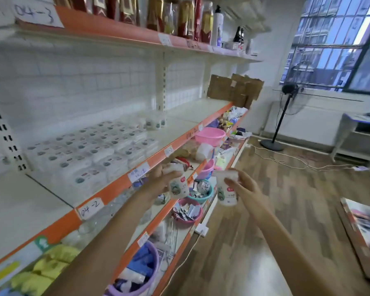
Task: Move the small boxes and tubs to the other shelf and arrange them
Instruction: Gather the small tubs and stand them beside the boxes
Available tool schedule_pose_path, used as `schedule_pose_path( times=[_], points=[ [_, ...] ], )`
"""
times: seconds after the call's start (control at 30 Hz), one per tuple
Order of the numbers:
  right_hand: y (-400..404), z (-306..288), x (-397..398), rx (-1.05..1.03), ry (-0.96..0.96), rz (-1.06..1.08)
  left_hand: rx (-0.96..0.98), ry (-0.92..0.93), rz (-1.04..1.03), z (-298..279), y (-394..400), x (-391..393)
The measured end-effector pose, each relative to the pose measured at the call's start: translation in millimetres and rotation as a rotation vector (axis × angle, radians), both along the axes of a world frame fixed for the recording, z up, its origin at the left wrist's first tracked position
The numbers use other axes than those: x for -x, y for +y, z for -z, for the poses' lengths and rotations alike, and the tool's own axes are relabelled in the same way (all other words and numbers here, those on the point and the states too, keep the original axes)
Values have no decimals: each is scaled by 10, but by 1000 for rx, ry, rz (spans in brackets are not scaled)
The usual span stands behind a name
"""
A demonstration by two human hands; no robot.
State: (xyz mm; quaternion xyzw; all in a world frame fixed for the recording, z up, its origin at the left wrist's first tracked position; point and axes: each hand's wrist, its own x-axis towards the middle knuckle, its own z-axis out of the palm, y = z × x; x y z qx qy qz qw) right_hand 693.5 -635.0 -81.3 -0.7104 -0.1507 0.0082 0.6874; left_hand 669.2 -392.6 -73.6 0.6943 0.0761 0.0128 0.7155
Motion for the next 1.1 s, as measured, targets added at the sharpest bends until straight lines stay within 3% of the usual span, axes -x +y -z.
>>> schedule_pose_path(
  times=[0.33, 0.67, 0.93, 1.1],
  points=[
    [-393, 160, -780, -1, 33, 48, -3, 28, 52, 143, -474, -1002],
    [91, -305, -2558, 98, -6, -199, -238, -33, -38, -224, 36, -2319],
    [914, -783, -3632, 217, -195, -402, -542, -88, -296, -773, 822, -3080],
    [1605, -897, -4162, 458, -430, -483, -678, 17, -459, -911, 1271, -3291]
  ],
)
